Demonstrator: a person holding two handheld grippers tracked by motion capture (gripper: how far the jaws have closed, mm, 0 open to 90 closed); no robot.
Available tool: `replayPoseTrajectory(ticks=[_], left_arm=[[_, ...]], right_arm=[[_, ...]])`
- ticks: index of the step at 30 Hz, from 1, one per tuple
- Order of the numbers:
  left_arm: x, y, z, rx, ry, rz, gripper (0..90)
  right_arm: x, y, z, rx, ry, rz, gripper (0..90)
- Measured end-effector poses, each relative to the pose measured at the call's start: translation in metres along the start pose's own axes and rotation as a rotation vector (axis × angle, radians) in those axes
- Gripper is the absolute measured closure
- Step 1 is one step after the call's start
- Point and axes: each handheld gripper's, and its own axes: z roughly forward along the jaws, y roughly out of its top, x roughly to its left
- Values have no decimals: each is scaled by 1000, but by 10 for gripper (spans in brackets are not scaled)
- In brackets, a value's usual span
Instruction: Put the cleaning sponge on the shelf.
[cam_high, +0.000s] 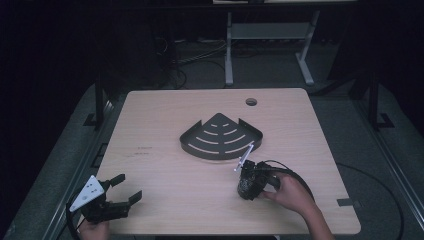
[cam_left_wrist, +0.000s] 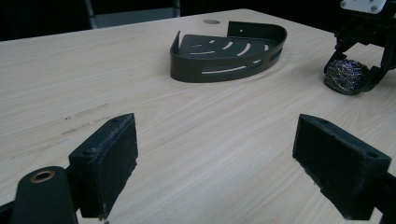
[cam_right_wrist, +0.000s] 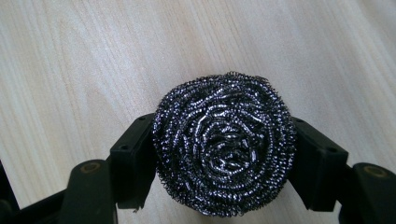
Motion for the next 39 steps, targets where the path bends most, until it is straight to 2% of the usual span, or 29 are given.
replayPoseTrajectory(ticks=[8, 18, 39], left_arm=[[0, 0, 0, 3, 1, 4, 133], [-1, 1, 0, 3, 0, 13, 133], [0, 1, 0, 1, -1, 9, 133]], right_arm=[[3, 1, -5, -29, 3, -11, 322], [-1, -1, -13, -80, 23, 7, 321], [-7, 6, -30, -104, 39, 3, 323]])
